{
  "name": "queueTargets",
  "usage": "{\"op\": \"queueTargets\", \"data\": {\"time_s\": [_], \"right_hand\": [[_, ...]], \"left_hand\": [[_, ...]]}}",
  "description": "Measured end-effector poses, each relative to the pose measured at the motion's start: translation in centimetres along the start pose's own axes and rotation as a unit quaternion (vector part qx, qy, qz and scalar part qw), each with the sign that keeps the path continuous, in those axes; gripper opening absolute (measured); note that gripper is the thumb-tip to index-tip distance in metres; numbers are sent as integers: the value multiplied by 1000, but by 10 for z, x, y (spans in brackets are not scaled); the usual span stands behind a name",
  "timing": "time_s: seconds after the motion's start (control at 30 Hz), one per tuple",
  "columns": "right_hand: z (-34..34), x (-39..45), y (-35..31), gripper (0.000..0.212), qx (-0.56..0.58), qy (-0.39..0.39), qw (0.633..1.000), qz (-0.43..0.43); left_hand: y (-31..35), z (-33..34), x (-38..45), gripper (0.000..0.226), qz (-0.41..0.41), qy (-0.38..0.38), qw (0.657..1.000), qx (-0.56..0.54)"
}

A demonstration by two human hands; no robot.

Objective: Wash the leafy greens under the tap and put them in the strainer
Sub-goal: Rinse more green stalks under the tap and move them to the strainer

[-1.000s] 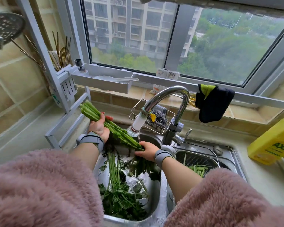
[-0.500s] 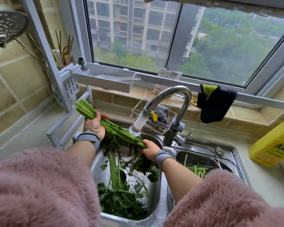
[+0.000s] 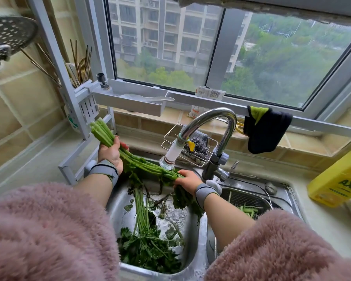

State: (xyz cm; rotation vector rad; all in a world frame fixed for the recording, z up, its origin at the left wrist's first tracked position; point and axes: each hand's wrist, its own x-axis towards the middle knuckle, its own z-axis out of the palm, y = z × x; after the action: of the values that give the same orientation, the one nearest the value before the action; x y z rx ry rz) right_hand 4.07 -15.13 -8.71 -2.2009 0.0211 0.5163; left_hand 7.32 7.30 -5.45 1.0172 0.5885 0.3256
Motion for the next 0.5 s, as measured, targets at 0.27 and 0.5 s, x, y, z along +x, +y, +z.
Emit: {"op": "queueTargets", "data": {"time_s": [0.27, 0.5], "right_hand": [[9, 8, -4, 10, 15, 5, 1000, 1], [10, 7, -7, 17, 154, 6, 988, 32]], "left_hand": [[4, -2, -18, 24, 83, -80, 962, 246], [3, -1, -27, 23, 92, -155, 910, 374]]}}
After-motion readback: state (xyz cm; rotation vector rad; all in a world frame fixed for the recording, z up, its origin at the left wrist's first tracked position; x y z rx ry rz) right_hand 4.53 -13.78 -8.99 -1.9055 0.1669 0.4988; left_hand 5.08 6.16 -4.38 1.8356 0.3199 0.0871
